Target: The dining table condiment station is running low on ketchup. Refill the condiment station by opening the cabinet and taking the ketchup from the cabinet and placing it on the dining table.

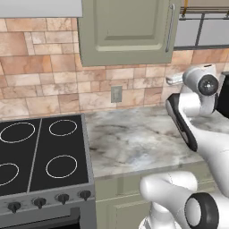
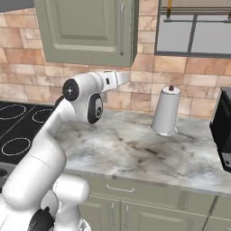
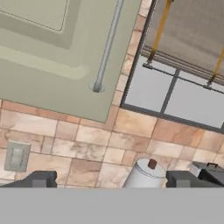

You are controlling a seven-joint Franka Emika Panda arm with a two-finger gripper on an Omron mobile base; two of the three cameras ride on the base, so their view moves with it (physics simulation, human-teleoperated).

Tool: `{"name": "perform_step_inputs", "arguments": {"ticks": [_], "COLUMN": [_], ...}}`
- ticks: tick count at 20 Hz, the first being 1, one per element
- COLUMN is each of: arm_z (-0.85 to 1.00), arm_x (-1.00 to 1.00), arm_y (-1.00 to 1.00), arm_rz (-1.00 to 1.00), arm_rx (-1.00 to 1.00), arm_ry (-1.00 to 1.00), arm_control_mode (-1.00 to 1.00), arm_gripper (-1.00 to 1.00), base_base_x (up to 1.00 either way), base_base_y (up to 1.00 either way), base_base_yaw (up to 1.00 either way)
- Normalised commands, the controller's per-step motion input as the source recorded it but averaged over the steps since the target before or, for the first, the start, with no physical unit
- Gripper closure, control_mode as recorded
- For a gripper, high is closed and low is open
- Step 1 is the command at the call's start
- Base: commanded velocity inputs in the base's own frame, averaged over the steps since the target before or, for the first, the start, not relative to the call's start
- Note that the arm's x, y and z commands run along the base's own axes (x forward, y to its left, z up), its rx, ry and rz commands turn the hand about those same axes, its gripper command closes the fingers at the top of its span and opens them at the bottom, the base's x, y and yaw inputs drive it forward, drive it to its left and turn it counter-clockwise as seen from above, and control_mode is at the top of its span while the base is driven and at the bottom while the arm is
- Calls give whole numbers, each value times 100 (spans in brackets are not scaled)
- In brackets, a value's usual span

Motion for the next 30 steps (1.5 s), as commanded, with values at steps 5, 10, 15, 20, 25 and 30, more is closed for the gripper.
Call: {"name": "perform_step_inputs", "arguments": {"ticks": [5, 10, 15, 20, 25, 30], "arm_z": [45, 46, 50, 48, 26, 0], "arm_x": [35, 6, 5, 17, 22, 28], "arm_y": [-1, 0, -4, -11, -2, 0], "arm_rz": [12, 20, 22, 17, 3, 0], "arm_rx": [10, 8, 9, 8, 2, -2], "arm_ry": [-5, -14, -11, -5, -5, -11], "arm_control_mode": [-100, -100, -100, -100, -100, -100], "arm_gripper": [-100, -100, -100, -100, -100, -100], "base_base_x": [0, 0, 0, 0, 0, 0], "base_base_y": [0, 0, 0, 0, 0, 0], "base_base_yaw": [0, 0, 0, 0, 0, 0]}}
